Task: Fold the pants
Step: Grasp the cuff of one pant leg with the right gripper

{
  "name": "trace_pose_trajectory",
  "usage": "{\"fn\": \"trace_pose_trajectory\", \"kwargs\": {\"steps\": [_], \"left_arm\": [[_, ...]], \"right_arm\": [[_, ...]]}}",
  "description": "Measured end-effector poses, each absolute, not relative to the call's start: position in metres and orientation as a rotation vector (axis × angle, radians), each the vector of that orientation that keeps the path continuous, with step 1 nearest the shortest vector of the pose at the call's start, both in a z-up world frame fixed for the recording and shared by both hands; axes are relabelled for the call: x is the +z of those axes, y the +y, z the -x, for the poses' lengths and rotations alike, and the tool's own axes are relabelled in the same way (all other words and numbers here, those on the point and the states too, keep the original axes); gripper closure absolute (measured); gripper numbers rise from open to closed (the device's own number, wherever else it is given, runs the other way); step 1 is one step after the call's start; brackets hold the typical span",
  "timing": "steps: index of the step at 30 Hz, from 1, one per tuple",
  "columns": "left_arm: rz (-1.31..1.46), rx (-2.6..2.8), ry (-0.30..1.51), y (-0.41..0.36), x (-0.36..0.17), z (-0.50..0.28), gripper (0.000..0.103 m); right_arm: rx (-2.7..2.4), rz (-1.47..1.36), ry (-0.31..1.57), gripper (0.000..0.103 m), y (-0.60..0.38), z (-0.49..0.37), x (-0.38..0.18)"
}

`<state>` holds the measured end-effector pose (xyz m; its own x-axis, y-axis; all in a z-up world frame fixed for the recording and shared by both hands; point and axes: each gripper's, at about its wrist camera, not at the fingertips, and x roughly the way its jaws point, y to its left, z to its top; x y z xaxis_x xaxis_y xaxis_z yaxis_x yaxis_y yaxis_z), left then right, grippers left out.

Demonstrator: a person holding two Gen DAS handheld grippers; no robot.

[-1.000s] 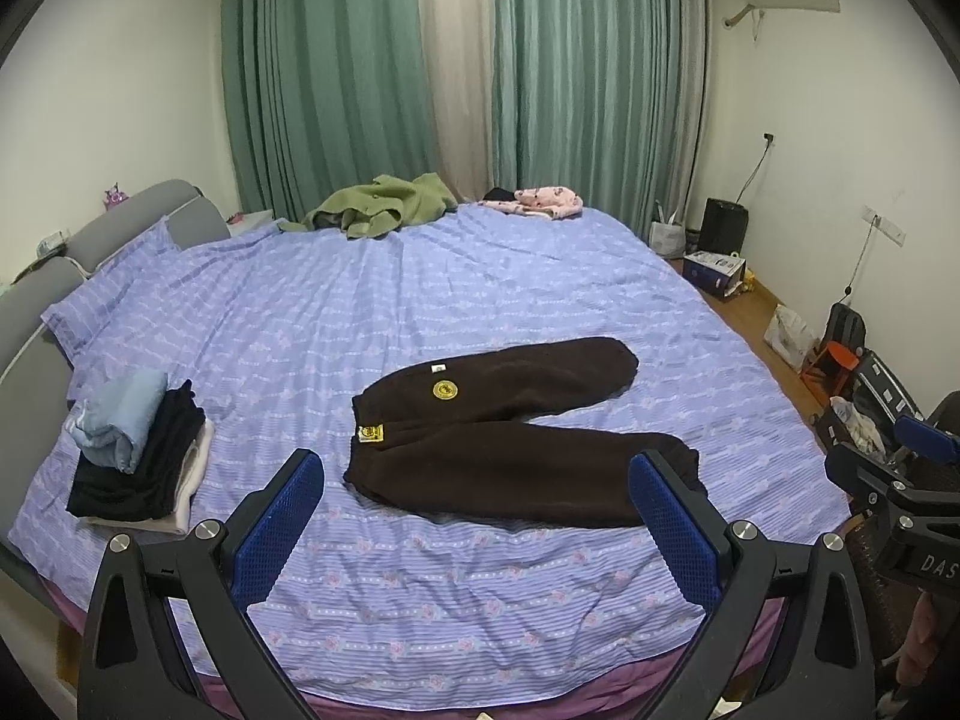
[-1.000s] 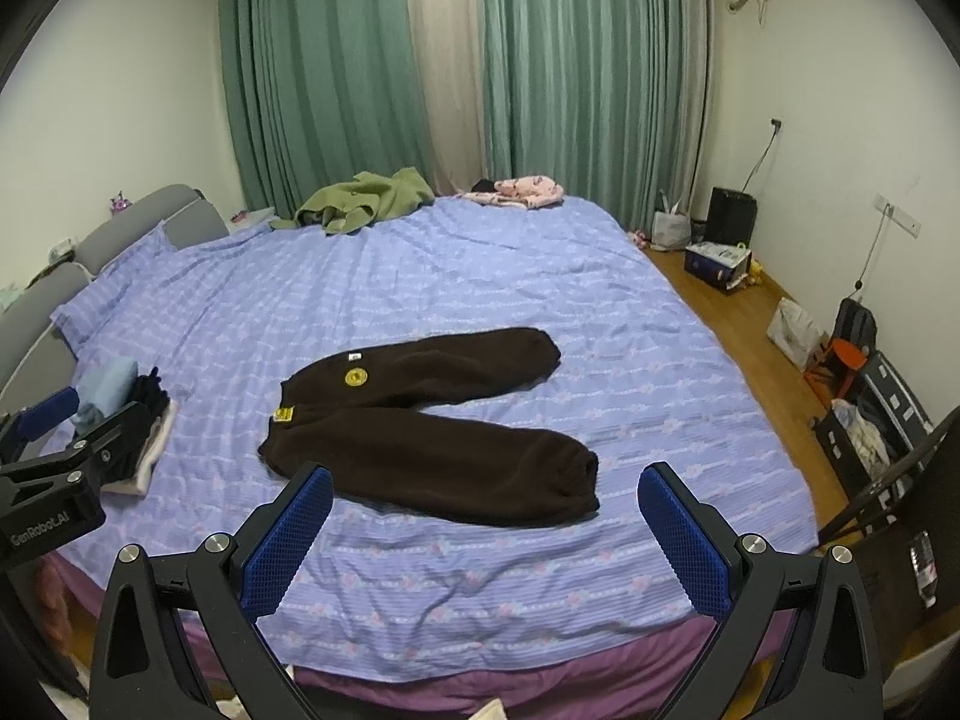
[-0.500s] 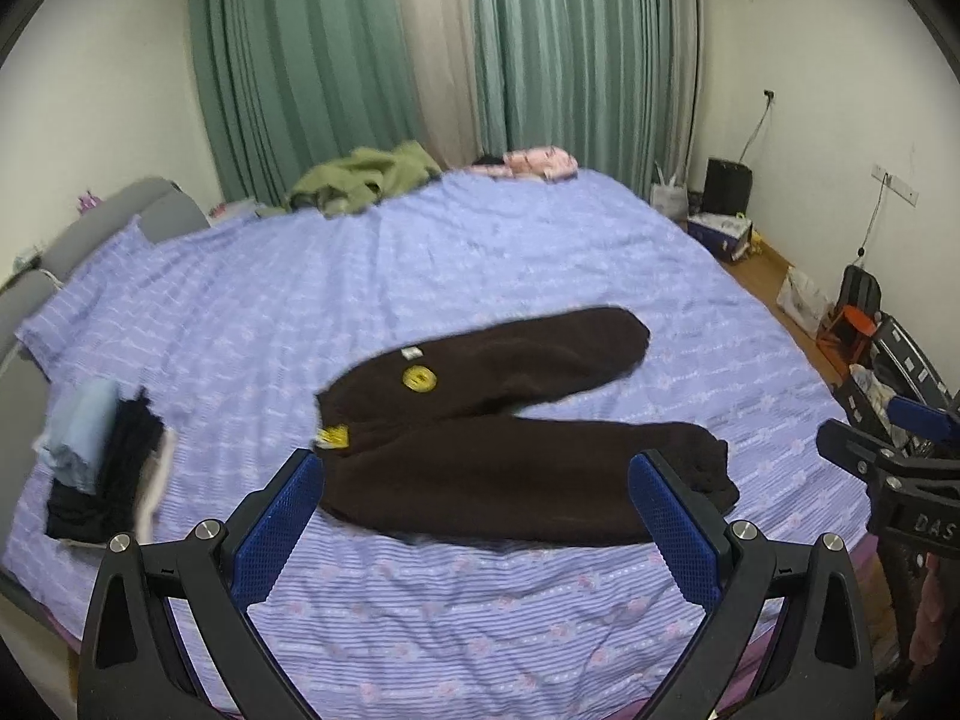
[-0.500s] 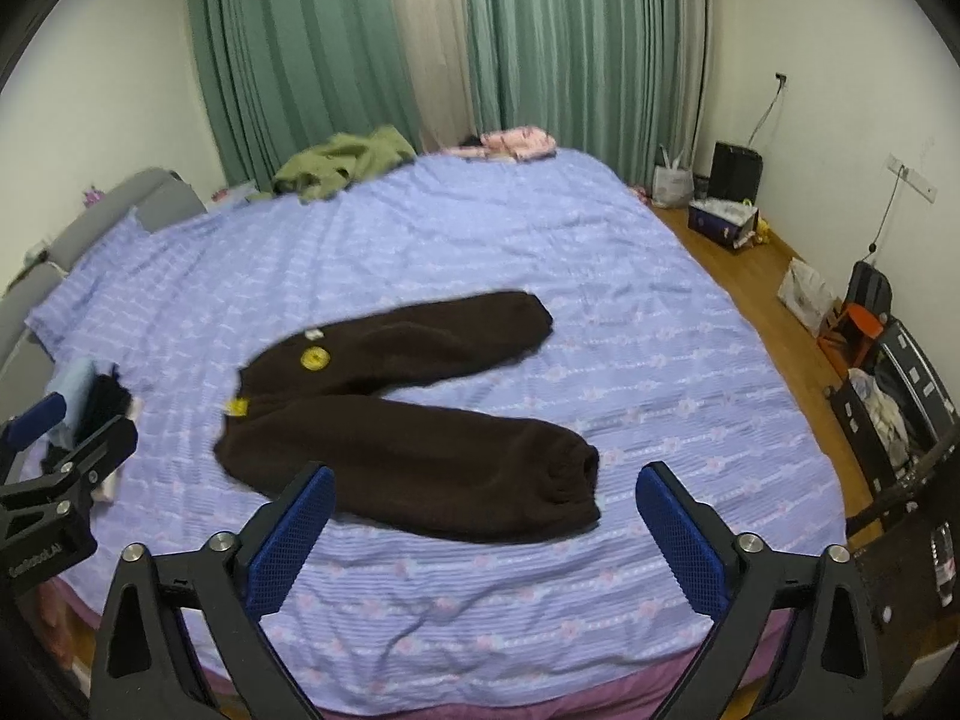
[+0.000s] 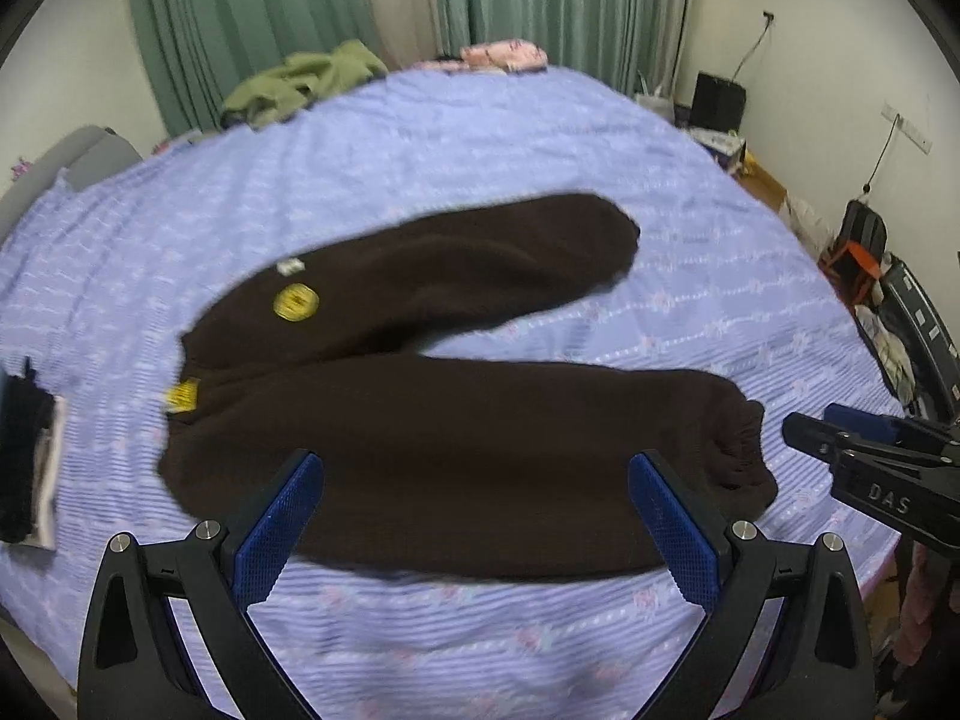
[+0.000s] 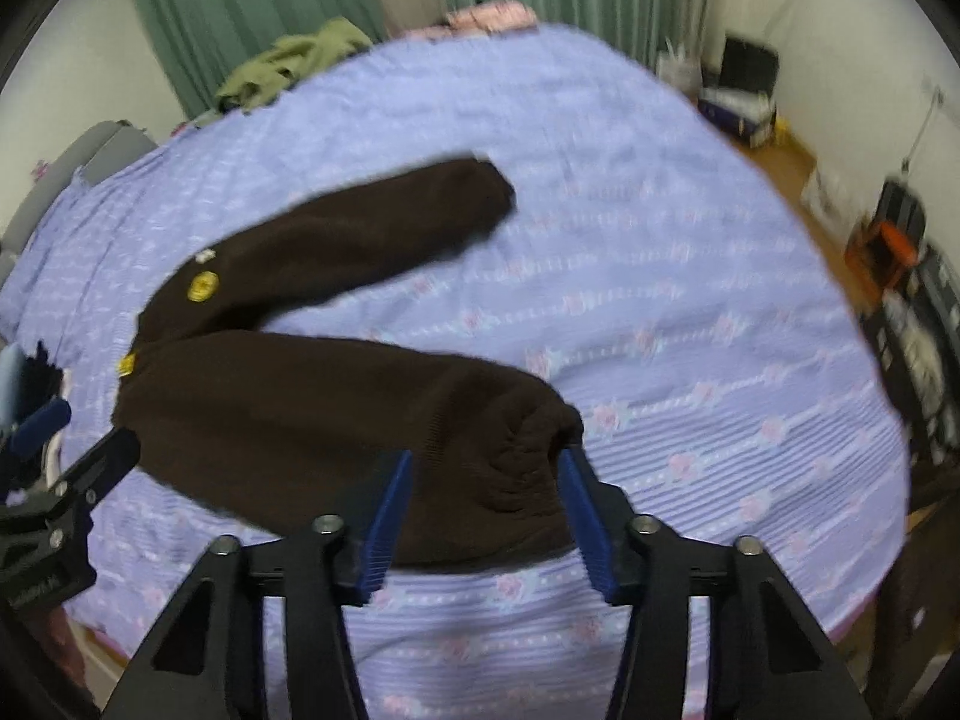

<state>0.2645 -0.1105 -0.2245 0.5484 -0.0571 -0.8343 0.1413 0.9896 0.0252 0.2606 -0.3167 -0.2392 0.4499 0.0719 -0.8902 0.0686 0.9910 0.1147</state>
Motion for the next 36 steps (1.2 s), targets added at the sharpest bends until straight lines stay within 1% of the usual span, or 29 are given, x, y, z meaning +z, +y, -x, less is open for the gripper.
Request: {"fn": "trace_pose_trajectory", "kwargs": {"steps": [6,10,14,16,21,24,25,27,28,29,33,36], "left_arm": [[-0.104,-0.113,1.066,-0.132,-0.266,-0.295,0.0],[-0.113,-0.116,1.087,-0.139,-0.276,-0.303,0.0],[-0.132,-0.127,1.101,-0.143,-0.281,-0.305,0.0],[-0.145,-0.143,1.108,-0.146,-0.283,-0.303,0.0],[-0.134,-0.154,1.119,-0.148,-0.284,-0.302,0.0],[-0.144,-0.152,1.139,-0.152,-0.29,-0.306,0.0],[-0.148,-0.153,1.142,-0.153,-0.291,-0.308,0.0],[-0.149,-0.153,1.134,-0.152,-0.289,-0.309,0.0],[-0.147,-0.15,1.129,-0.152,-0.288,-0.31,0.0],[-0.144,-0.146,1.124,-0.15,-0.285,-0.312,0.0],[-0.134,-0.132,1.077,-0.144,-0.272,-0.32,0.0],[-0.128,-0.121,1.005,-0.136,-0.257,-0.335,0.0]], "right_arm": [[-0.005,-0.19,1.182,0.057,-0.33,-0.284,-0.286],[0.003,-0.162,1.225,0.058,-0.326,-0.295,-0.308],[-0.004,-0.162,1.283,0.077,-0.326,-0.304,-0.333],[-0.009,-0.147,1.274,0.079,-0.326,-0.302,-0.332],[-0.055,-0.147,1.229,0.082,-0.338,-0.282,-0.303],[-0.054,-0.193,1.27,0.082,-0.345,-0.281,-0.314],[-0.054,-0.186,1.282,0.079,-0.345,-0.284,-0.319],[-0.064,-0.13,1.295,0.064,-0.343,-0.287,-0.317],[-0.083,-0.104,1.285,0.049,-0.343,-0.285,-0.311],[-0.103,-0.09,1.267,0.039,-0.344,-0.282,-0.301],[-0.152,-0.064,1.146,0.038,-0.348,-0.266,-0.249],[-0.128,-0.034,1.035,0.037,-0.347,-0.285,-0.222]]}}
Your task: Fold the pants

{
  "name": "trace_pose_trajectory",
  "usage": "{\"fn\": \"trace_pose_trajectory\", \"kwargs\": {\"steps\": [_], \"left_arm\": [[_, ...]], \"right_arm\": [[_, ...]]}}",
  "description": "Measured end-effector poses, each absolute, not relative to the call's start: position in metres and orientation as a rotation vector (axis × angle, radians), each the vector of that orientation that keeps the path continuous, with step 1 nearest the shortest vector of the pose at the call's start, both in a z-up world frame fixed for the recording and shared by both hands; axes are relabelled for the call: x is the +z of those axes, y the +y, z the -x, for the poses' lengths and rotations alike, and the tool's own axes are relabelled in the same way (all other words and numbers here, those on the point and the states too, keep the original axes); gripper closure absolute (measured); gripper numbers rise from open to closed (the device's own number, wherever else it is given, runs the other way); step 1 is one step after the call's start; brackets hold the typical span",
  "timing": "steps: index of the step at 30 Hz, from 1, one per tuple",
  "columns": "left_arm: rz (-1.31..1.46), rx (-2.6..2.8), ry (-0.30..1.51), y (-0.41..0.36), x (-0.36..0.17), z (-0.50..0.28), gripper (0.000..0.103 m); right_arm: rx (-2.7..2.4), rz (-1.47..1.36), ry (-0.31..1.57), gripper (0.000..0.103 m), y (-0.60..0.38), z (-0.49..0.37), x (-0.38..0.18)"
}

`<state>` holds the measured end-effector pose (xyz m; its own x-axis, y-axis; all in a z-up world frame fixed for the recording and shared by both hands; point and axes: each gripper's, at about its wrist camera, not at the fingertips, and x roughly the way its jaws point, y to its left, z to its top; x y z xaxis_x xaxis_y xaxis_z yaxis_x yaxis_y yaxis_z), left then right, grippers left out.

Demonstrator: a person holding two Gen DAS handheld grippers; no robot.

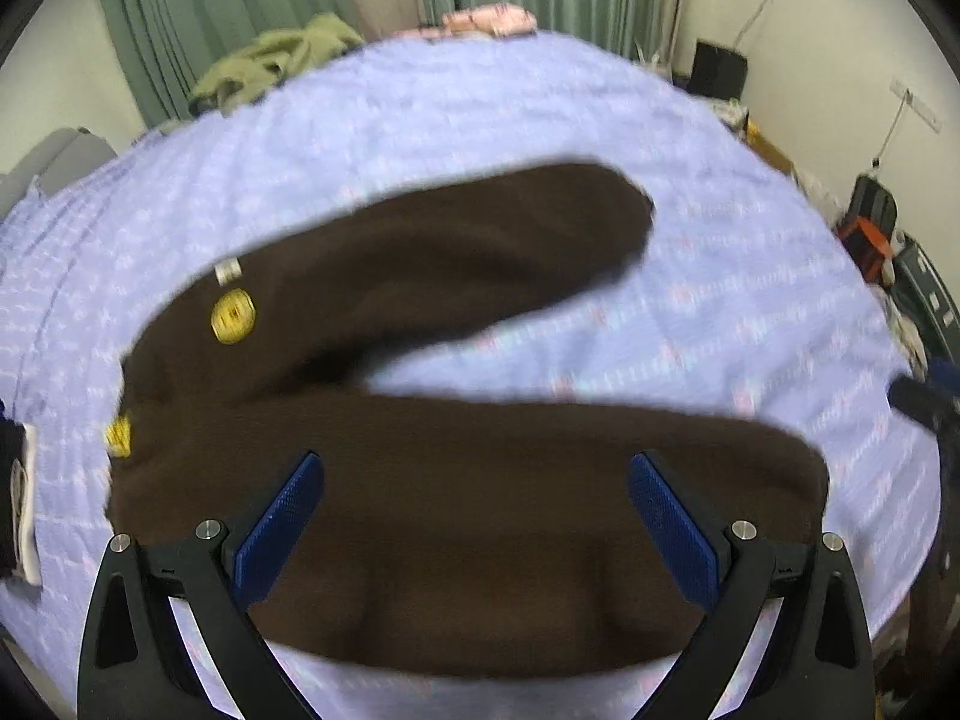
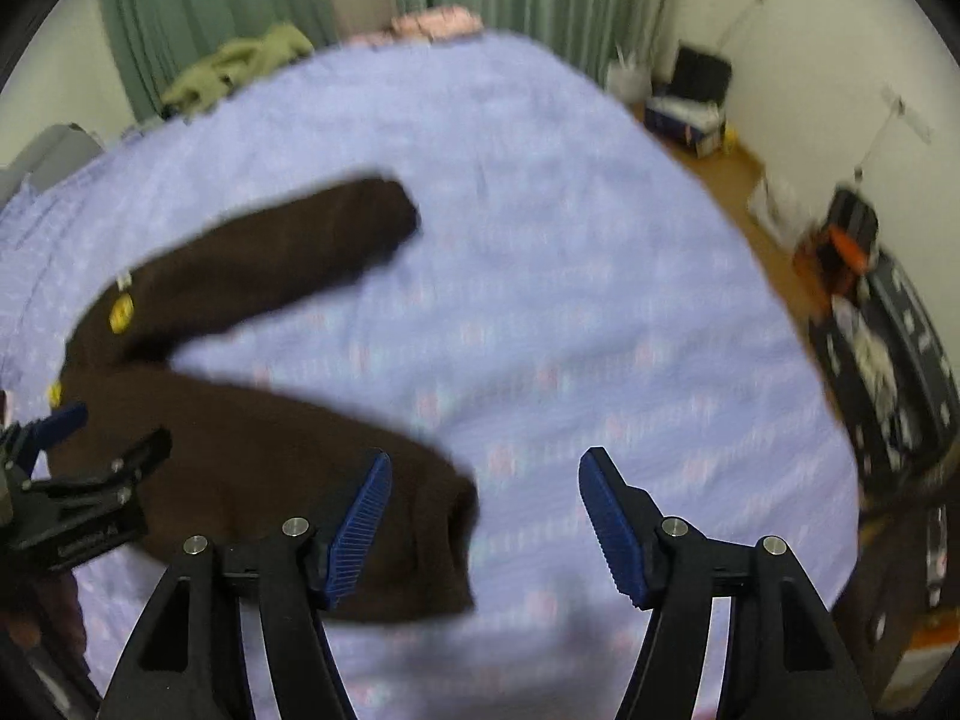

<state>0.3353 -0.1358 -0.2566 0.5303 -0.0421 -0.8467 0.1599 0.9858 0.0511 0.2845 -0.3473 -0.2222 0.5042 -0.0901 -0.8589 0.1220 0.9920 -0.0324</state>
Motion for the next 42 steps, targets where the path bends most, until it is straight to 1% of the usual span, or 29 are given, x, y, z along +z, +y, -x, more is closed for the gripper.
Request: {"fn": "trace_pose_trajectory", "kwargs": {"steps": [5,8,11,15,17,19,22,25,26,28,30,32,33,34,35,36,37,38,39,40,41,42], "left_arm": [[-0.156,-0.098,0.885,-0.121,-0.241,-0.383,0.0],[-0.164,-0.094,0.853,-0.112,-0.24,-0.41,0.0],[-0.161,-0.093,0.861,-0.104,-0.251,-0.44,0.0],[-0.169,-0.087,0.88,-0.097,-0.271,-0.46,0.0],[-0.173,-0.077,0.892,-0.098,-0.279,-0.465,0.0],[-0.166,-0.073,0.901,-0.096,-0.286,-0.467,0.0],[-0.151,-0.076,0.918,-0.096,-0.295,-0.468,0.0],[-0.16,-0.08,0.927,-0.098,-0.3,-0.466,0.0],[-0.161,-0.08,0.929,-0.098,-0.3,-0.465,0.0],[-0.158,-0.082,0.928,-0.097,-0.3,-0.464,0.0],[-0.154,-0.085,0.922,-0.096,-0.298,-0.463,0.0],[-0.158,-0.084,0.916,-0.095,-0.297,-0.463,0.0],[-0.164,-0.077,0.915,-0.094,-0.297,-0.463,0.0],[-0.173,-0.065,0.917,-0.092,-0.297,-0.463,0.0],[-0.175,-0.056,0.918,-0.09,-0.296,-0.462,0.0],[-0.174,-0.053,0.917,-0.088,-0.296,-0.461,0.0],[-0.171,-0.052,0.914,-0.082,-0.293,-0.458,0.0],[-0.169,-0.051,0.91,-0.079,-0.291,-0.455,0.0],[-0.168,-0.049,0.903,-0.075,-0.287,-0.451,0.0],[-0.163,-0.046,0.89,-0.068,-0.281,-0.445,0.0],[-0.155,-0.041,0.878,-0.063,-0.276,-0.44,0.0],[-0.137,-0.036,0.865,-0.054,-0.268,-0.432,0.0]], "right_arm": [[-0.024,-0.086,0.916,0.037,-0.336,-0.372,-0.216],[0.007,-0.105,0.884,0.037,-0.323,-0.427,-0.223],[0.024,-0.122,0.927,0.038,-0.31,-0.478,-0.248],[0.0,-0.106,0.999,0.038,-0.307,-0.516,-0.287],[-0.008,-0.118,1.027,0.04,-0.306,-0.522,-0.301],[-0.028,-0.139,1.061,0.043,-0.308,-0.532,-0.319],[-0.046,-0.192,1.129,0.045,-0.312,-0.541,-0.346],[-0.054,-0.225,1.175,0.061,-0.313,-0.545,-0.362],[-0.057,-0.201,1.174,0.074,-0.311,-0.545,-0.361],[-0.085,-0.101,1.125,0.084,-0.305,-0.542,-0.345],[-0.133,-0.037,1.027,0.084,-0.302,-0.533,-0.323],[-0.159,0.0,0.999,0.084,-0.299,-0.536,-0.318],[-0.167,0.023,1.015,0.083,-0.296,-0.541,-0.323],[-0.172,0.052,1.043,0.08,-0.291,-0.546,-0.331],[-0.178,0.095,1.072,0.072,-0.286,-0.55,-0.339],[-0.19,0.133,1.088,0.068,-0.282,-0.549,-0.343],[-0.194,0.141,1.076,0.061,-0.281,-0.541,-0.341],[-0.197,0.132,1.058,0.052,-0.283,-0.531,-0.335],[-0.205,0.11,1.03,0.047,-0.286,-0.519,-0.325],[-0.223,0.068,0.984,0.038,-0.29,-0.5,-0.308],[-0.23,0.044,0.953,0.035,-0.292,-0.49,-0.296],[-0.23,0.019,0.919,0.035,-0.292,-0.473,-0.283]]}}
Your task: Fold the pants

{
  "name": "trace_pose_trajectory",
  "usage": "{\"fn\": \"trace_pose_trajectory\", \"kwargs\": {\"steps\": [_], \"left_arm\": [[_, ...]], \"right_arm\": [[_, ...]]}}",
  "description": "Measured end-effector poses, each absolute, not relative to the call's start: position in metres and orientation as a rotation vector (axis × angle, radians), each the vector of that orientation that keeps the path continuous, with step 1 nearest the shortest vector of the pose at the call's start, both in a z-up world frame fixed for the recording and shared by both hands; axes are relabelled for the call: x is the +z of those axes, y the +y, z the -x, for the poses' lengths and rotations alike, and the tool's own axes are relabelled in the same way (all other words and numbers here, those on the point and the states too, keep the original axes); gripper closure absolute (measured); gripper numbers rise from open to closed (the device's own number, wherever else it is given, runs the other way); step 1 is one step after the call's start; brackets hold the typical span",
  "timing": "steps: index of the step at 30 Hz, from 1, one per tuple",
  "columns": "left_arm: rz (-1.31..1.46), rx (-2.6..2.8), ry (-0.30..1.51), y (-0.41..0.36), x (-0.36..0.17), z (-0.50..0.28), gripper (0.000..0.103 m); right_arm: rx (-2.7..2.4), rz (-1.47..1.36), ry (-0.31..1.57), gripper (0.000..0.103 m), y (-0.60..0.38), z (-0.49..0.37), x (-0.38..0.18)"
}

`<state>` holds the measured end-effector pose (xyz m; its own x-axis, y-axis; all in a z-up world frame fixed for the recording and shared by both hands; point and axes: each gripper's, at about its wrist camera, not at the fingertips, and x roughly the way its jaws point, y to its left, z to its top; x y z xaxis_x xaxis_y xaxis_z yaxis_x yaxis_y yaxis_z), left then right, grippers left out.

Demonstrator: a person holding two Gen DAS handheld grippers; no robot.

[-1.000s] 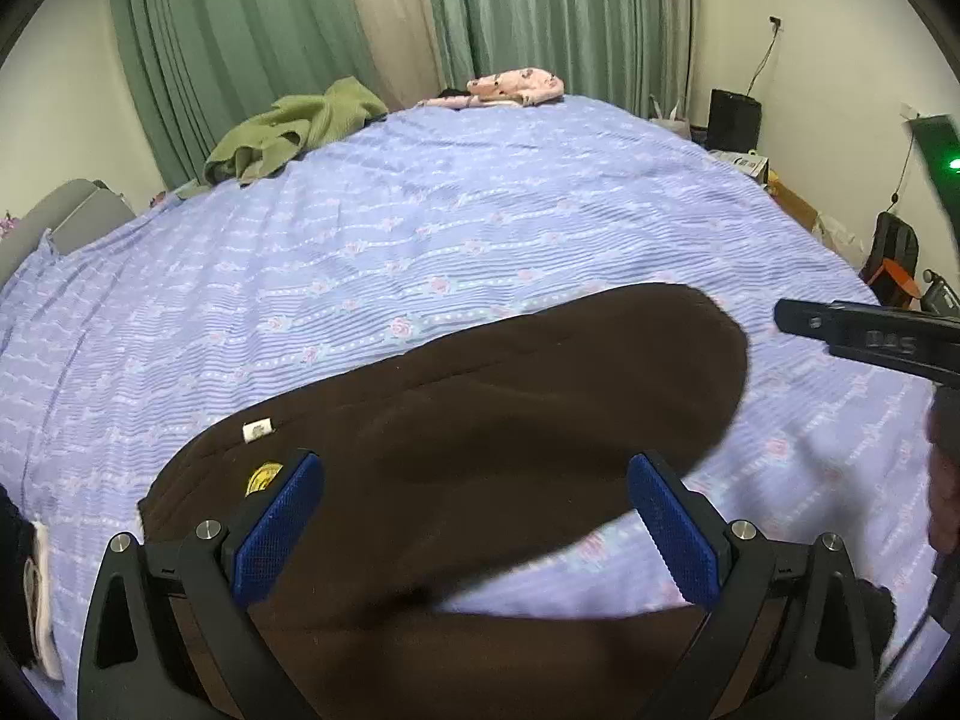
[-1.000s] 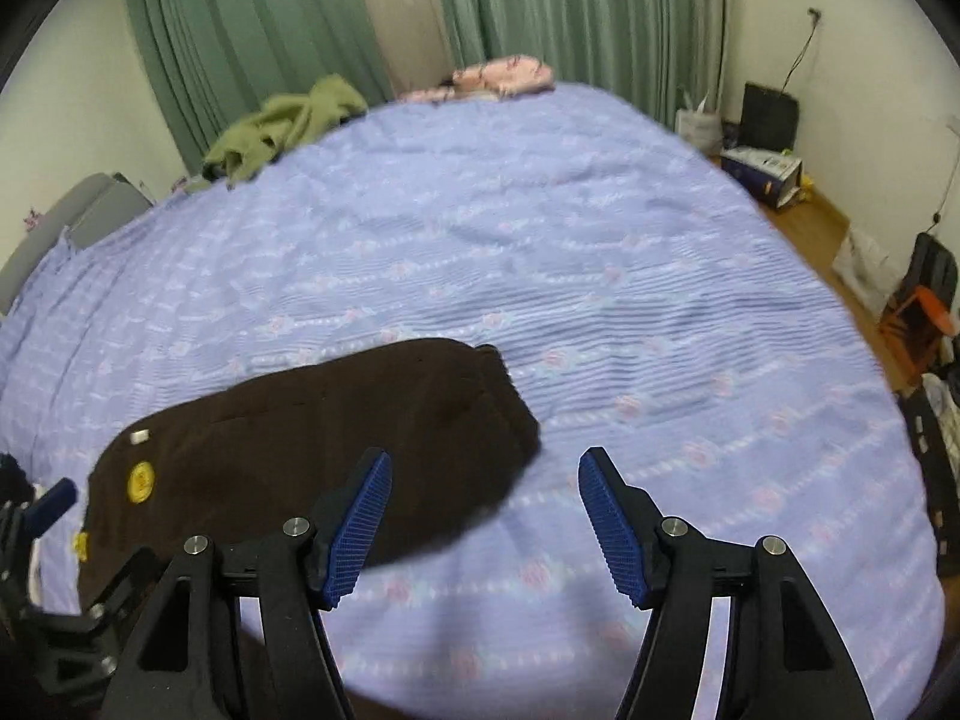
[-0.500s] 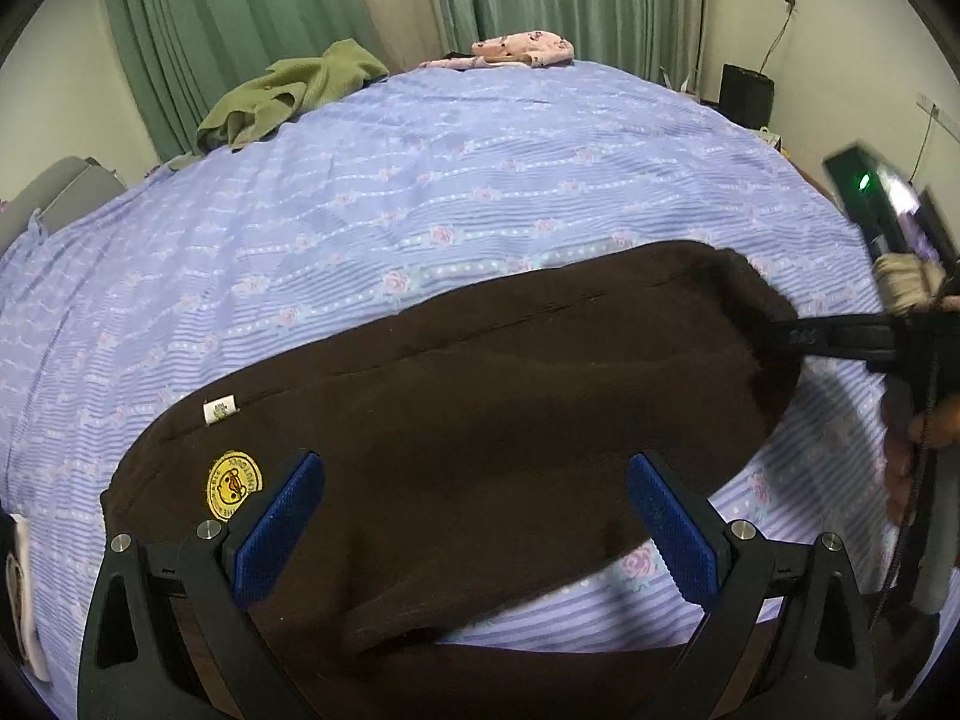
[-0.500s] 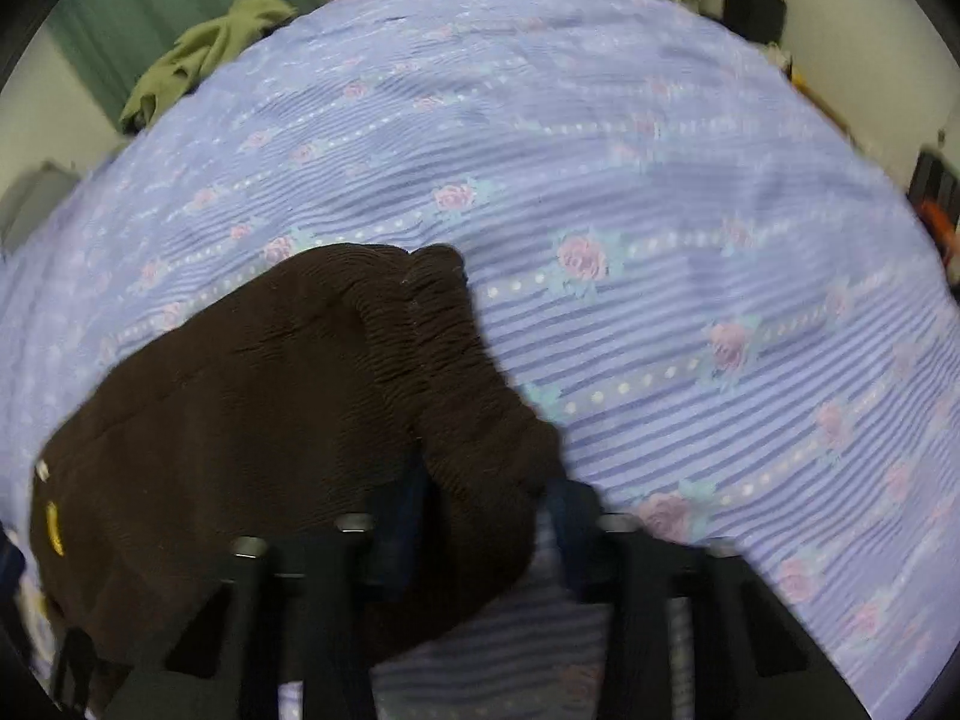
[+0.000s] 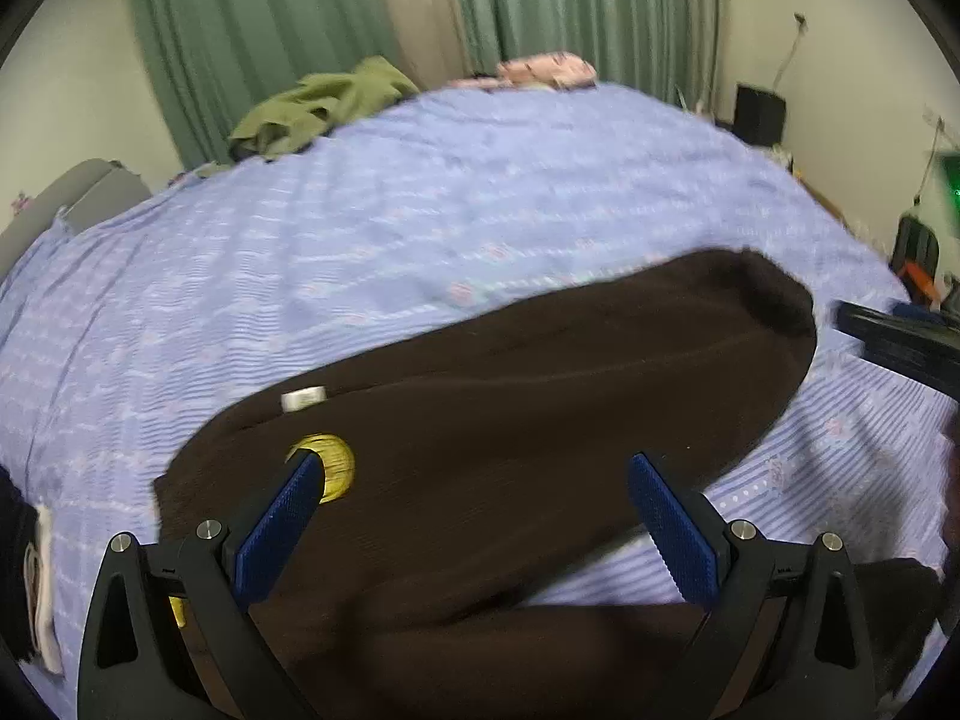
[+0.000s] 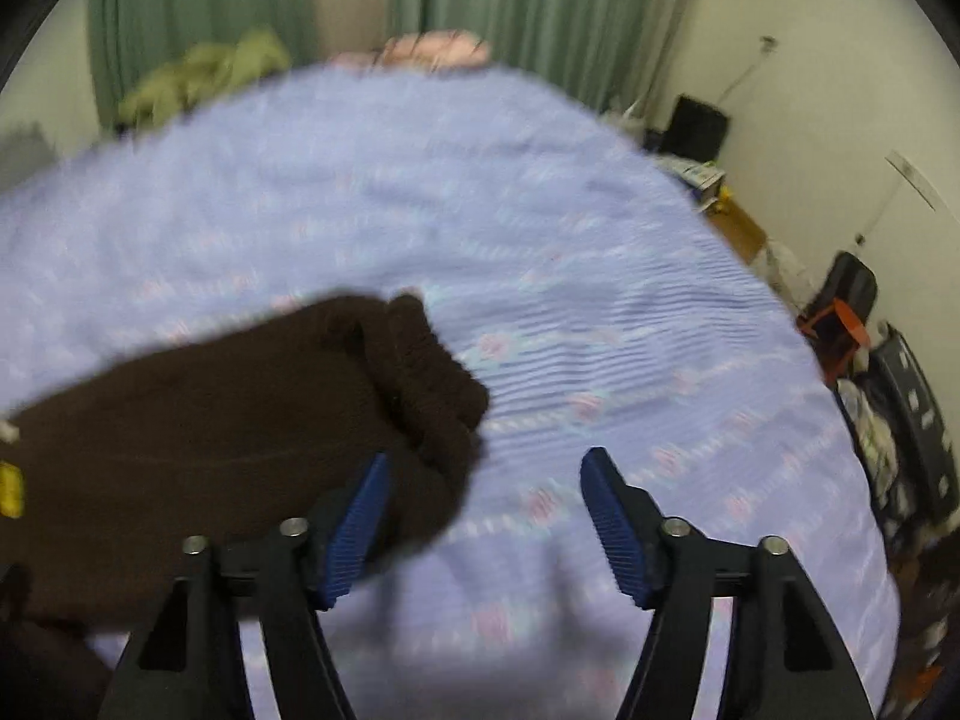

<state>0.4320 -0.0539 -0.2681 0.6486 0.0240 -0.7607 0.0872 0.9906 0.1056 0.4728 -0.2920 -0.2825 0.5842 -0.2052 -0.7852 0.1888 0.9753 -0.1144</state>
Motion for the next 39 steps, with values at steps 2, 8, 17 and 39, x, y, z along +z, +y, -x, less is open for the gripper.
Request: {"fn": "trace_pose_trajectory", "kwargs": {"steps": [2,8,17,39], "left_arm": [[-0.11,-0.032,0.842,-0.039,-0.254,-0.417,0.0],[-0.13,-0.017,0.794,-0.002,-0.216,-0.363,0.0],[-0.132,0.056,0.871,0.053,-0.219,-0.276,0.0],[0.348,0.013,1.208,0.119,-0.37,-0.303,0.013]], "right_arm": [[-0.221,-0.011,0.875,0.034,-0.289,-0.437,-0.255],[-0.199,-0.045,0.843,0.031,-0.271,-0.326,-0.203],[-0.212,-0.222,0.977,0.031,-0.254,-0.239,-0.226],[-0.32,-0.718,1.166,0.041,-0.228,-0.238,-0.363]]}}
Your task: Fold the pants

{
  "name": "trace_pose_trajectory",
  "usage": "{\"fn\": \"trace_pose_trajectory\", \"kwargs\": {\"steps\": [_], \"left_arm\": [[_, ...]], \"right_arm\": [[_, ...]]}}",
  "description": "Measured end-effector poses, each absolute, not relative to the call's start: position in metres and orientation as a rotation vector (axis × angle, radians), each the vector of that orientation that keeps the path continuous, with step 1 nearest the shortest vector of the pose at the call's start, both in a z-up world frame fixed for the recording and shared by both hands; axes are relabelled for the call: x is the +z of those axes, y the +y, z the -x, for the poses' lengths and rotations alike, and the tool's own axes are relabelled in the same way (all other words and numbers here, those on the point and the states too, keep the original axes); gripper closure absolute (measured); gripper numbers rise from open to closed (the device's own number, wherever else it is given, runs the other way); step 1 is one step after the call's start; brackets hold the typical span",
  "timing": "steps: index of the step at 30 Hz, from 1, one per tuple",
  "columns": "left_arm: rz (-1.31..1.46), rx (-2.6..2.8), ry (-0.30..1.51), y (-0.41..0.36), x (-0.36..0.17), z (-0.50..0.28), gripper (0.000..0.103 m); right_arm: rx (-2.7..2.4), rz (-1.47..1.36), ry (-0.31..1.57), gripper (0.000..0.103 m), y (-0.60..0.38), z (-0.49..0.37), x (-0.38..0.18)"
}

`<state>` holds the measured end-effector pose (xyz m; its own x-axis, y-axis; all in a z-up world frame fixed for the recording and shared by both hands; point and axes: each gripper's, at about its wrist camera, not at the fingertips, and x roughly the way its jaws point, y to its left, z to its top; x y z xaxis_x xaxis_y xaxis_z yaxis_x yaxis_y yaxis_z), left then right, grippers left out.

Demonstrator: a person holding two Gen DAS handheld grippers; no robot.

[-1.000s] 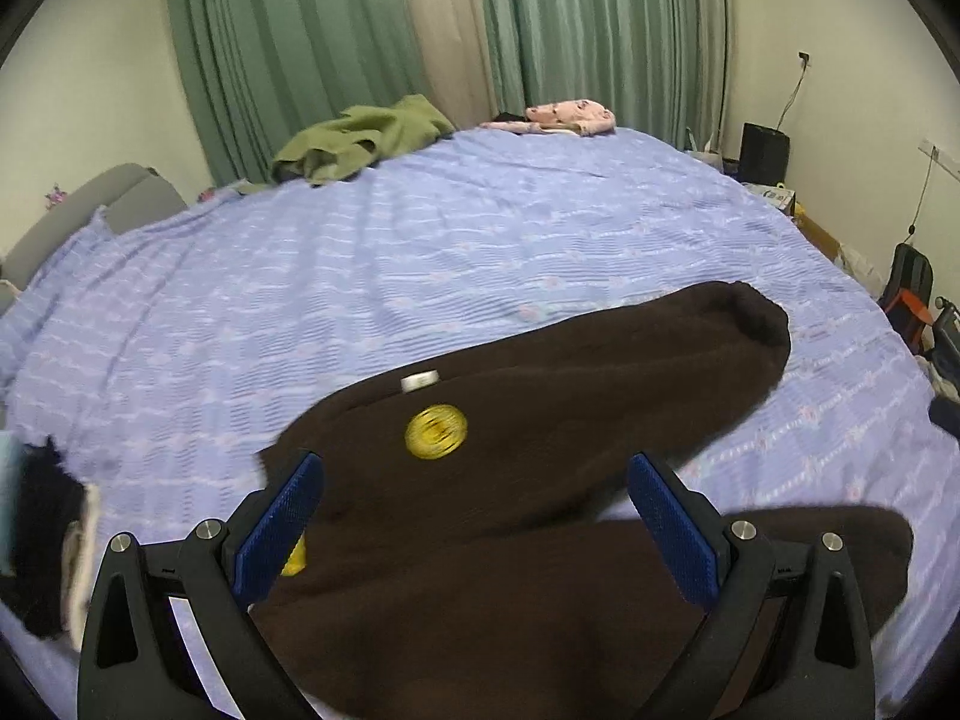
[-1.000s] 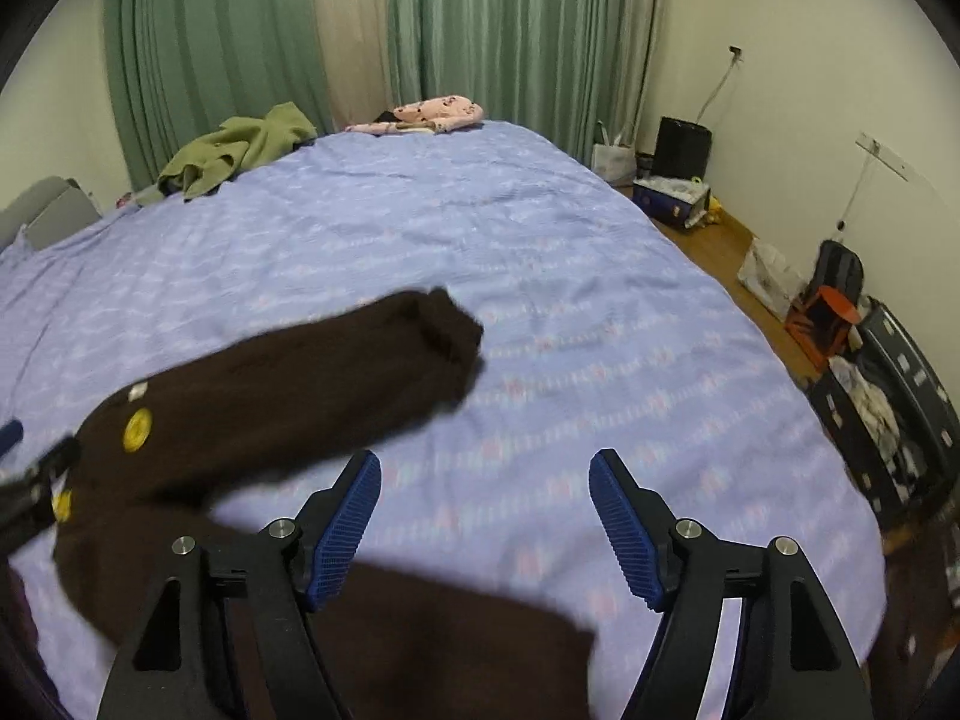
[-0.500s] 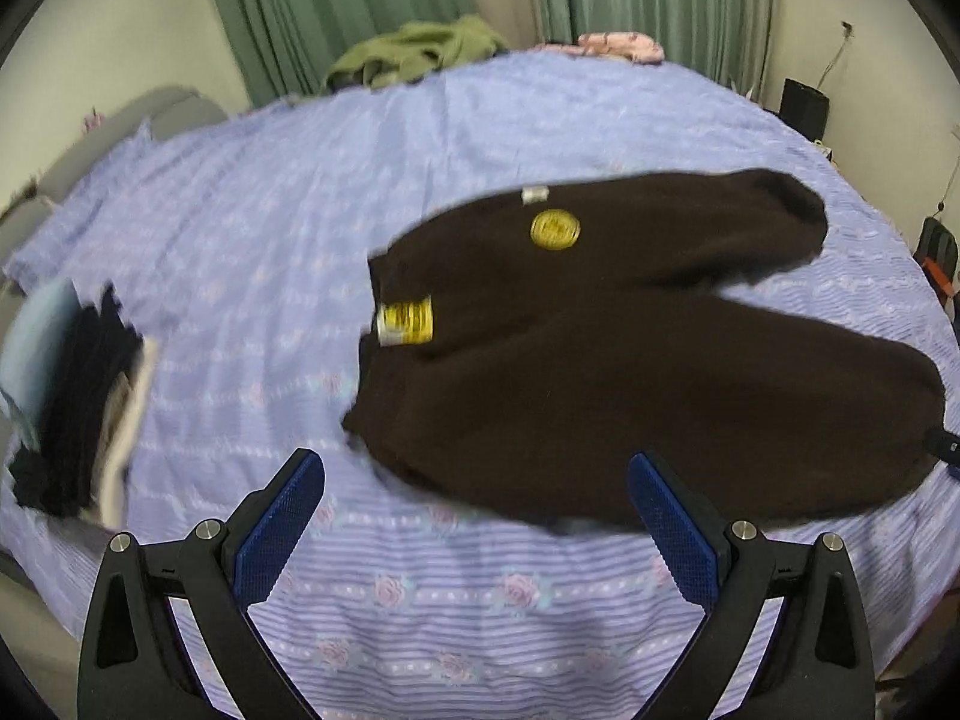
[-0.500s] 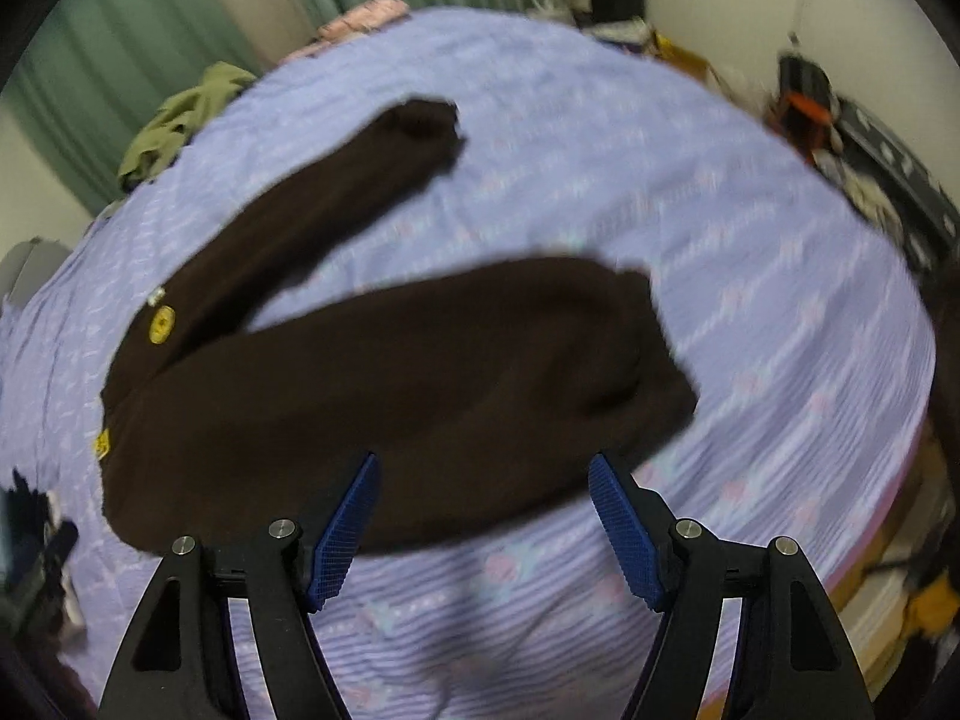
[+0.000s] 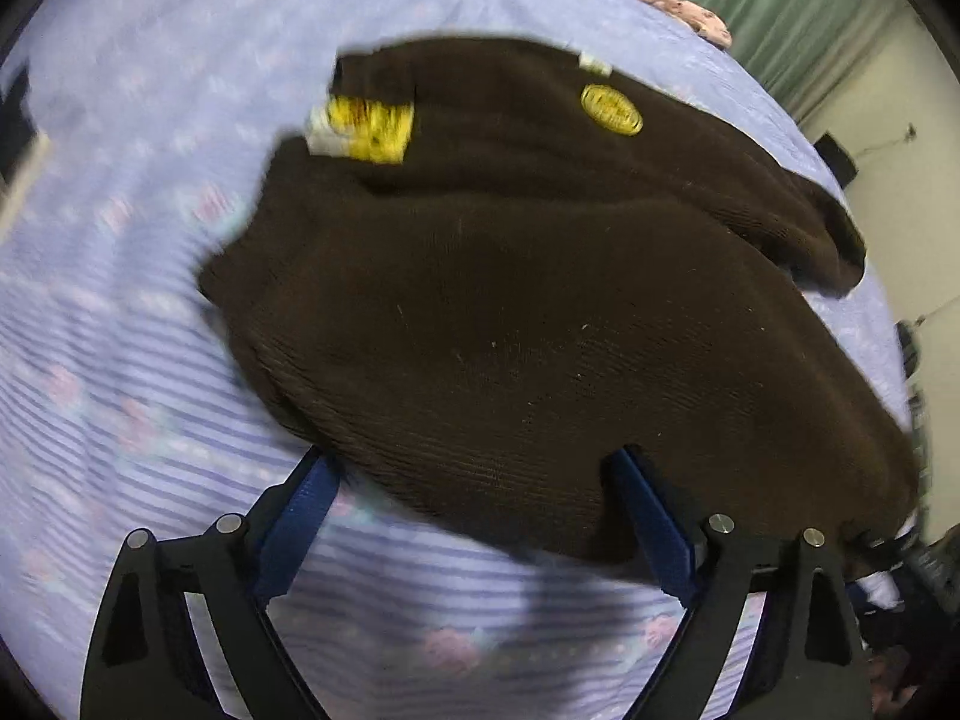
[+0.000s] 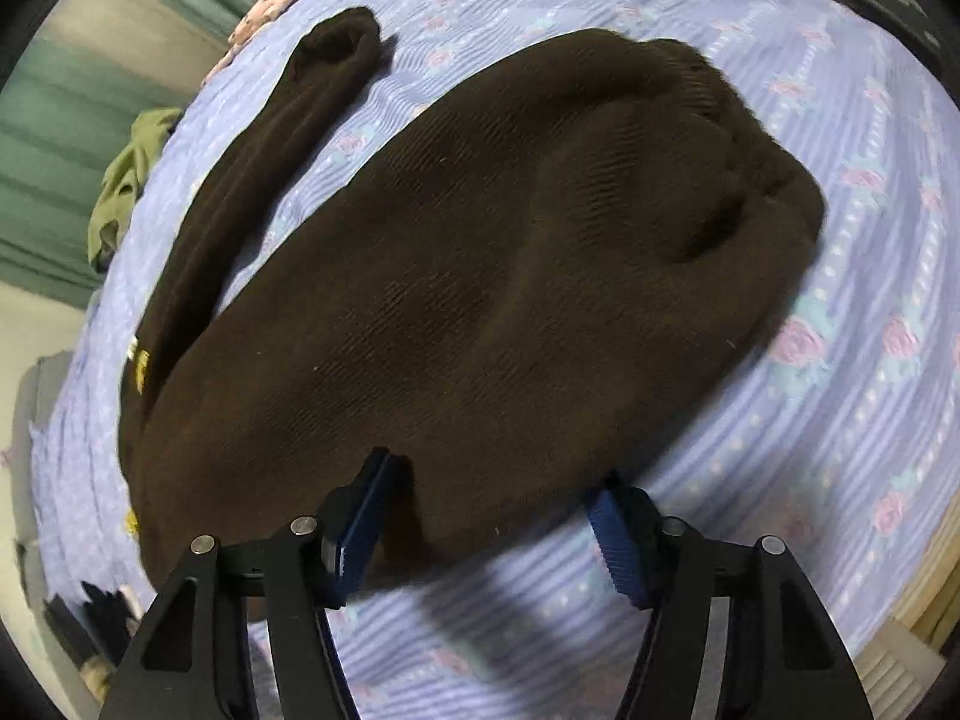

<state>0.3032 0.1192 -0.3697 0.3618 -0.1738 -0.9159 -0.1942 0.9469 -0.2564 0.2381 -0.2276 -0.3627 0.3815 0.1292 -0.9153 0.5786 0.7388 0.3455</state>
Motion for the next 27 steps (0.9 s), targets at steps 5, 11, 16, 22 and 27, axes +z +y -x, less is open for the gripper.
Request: {"fn": "trace_pose_trajectory", "kwargs": {"steps": [5,11,16,22,27], "left_arm": [[0.445,-0.005,1.199,0.126,-0.367,-0.305,0.051],[0.436,-0.054,1.162,0.129,-0.332,-0.291,0.079],[0.395,-0.074,1.119,0.131,-0.291,-0.277,0.081],[0.377,-0.08,1.134,0.138,-0.278,-0.273,0.081],[0.395,-0.047,1.142,0.139,-0.262,-0.284,0.081]], "right_arm": [[-0.304,-0.601,1.189,0.07,-0.217,-0.25,-0.359],[-0.293,-0.495,1.143,0.087,-0.204,-0.245,-0.309],[-0.28,-0.501,1.077,0.089,-0.199,-0.227,-0.259],[-0.284,-0.462,1.096,0.089,-0.196,-0.226,-0.235],[-0.264,-0.441,1.087,0.089,-0.198,-0.228,-0.215]]}}
